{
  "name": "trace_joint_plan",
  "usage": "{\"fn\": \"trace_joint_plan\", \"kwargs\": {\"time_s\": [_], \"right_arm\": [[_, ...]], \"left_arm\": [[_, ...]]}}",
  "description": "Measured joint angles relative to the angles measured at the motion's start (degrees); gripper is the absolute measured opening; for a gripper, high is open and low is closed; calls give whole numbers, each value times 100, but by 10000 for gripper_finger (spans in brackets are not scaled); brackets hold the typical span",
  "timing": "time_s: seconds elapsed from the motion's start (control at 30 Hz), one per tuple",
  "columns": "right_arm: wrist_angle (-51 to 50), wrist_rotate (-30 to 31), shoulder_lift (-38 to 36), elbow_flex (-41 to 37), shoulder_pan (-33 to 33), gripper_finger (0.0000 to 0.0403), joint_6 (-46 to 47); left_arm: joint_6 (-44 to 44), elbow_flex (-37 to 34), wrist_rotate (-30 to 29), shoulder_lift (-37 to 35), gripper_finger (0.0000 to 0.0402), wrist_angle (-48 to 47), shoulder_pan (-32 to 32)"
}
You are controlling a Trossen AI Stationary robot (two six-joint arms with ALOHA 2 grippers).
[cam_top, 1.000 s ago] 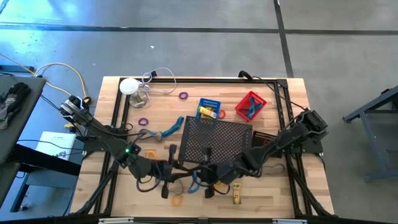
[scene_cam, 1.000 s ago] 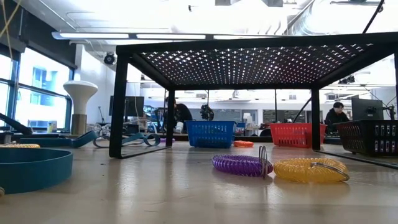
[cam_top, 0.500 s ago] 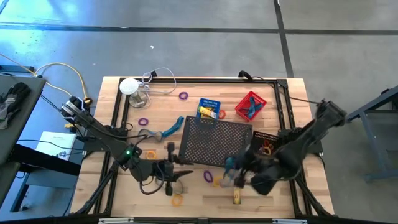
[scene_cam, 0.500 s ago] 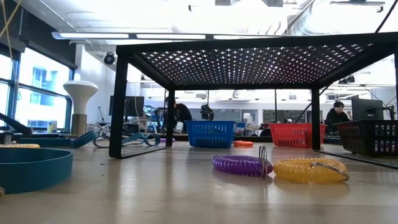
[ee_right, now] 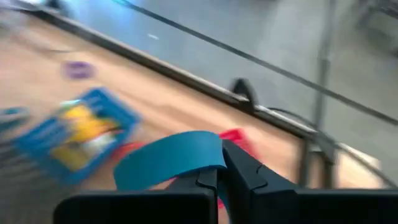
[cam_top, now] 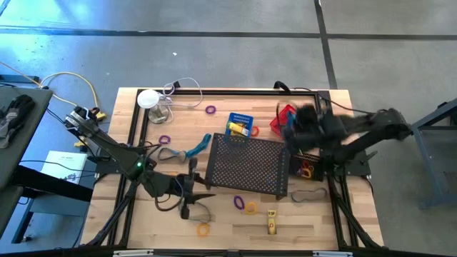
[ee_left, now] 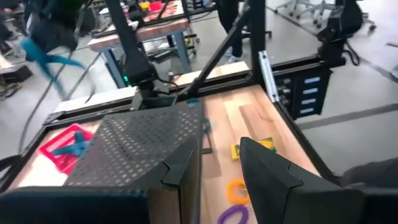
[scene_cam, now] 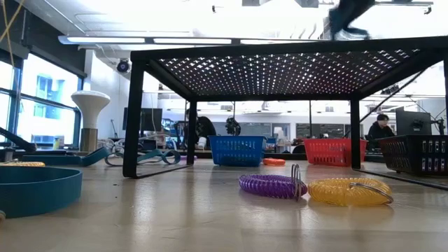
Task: Pick & Place Office Desk Supplies
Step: Put the blue rubber band into the red bin
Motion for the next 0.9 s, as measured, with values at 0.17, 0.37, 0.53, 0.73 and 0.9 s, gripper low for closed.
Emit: {"fn": "trace_joint_plan", "kwargs": {"time_s": [0.17,0.37,0.53,0.73,0.9], "right_arm": [[441,-411,59,-313,-1693,3,-1393],[1697,-1276,75,-1393,-3363,3,-2716],[3725,-2227,83,-2445,-4152,3,-3941],[4357,-3177,270,-2989,-4536,3,-4277],[4113,-4119,493,-3032,-4700,3,-4194]], "left_arm": [[-12,0,-26,-145,113,-279,122],[-106,2,-23,-189,113,-526,392],[-100,0,42,-189,113,-608,639],[-595,2,494,-189,113,-674,925],[-939,2,639,-189,113,-674,971]]}}
